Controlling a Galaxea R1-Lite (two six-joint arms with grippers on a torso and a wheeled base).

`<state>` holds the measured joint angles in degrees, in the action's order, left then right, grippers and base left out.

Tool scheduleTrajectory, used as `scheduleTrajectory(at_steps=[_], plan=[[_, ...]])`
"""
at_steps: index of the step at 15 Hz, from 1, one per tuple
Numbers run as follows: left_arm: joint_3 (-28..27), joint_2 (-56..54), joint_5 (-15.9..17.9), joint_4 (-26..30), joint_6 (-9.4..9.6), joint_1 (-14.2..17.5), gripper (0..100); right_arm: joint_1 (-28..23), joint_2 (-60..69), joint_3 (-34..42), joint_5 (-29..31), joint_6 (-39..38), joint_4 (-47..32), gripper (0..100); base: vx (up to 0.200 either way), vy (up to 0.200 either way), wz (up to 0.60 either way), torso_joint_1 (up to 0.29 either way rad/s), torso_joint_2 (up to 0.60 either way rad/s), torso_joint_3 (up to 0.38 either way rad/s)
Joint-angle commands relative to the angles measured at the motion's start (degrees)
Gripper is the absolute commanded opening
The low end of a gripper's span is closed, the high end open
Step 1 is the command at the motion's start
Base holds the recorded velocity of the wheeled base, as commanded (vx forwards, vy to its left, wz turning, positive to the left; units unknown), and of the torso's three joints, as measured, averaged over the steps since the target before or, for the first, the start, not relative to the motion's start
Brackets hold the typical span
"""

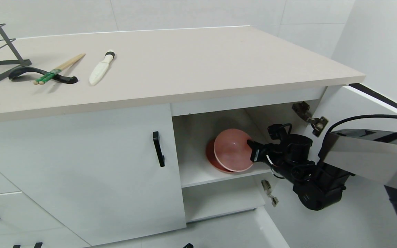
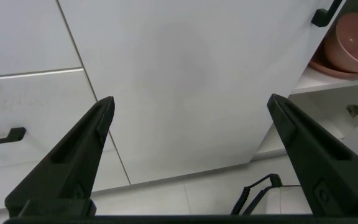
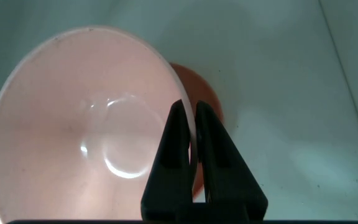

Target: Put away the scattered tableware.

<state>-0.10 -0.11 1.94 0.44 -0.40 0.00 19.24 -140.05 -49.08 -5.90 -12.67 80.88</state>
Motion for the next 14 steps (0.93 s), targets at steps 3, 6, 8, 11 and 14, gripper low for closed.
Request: scheduleTrajectory(at_steps=[3, 6, 8, 11, 14], plan=[[0.0, 0.1, 0.0, 0.0, -0.04, 0.0, 100, 0.4, -1.3, 0.0, 0.0, 0.1, 2.3, 0, 0.0, 0.0, 0.0, 0.0, 0.0, 0.0], [0.0, 0.1, 0.0, 0.0, -0.04, 0.0, 100, 0.4, -1.4, 0.0, 0.0, 0.1, 2.4, 0, 0.0, 0.0, 0.0, 0.0, 0.0, 0.0], [0.0, 0.1, 0.0, 0.0, -0.04, 0.0, 100, 0.4, -1.4, 0.0, 0.0, 0.2, 2.5, 100, 0.0, 0.0, 0.0, 0.0, 0.0, 0.0], [0.0, 0.1, 0.0, 0.0, -0.13, 0.0, 100, 0.8, -1.5, 0.3, -0.2, 0.3, 2.6, 100, 0.0, 0.0, 0.0, 0.0, 0.0, 0.0], [0.0, 0.1, 0.0, 0.0, -0.13, 0.0, 100, 1.3, -1.8, 0.0, -0.4, 2.7, 5.5, 100, 0.0, 0.0, 0.0, 0.0, 0.0, 0.0]])
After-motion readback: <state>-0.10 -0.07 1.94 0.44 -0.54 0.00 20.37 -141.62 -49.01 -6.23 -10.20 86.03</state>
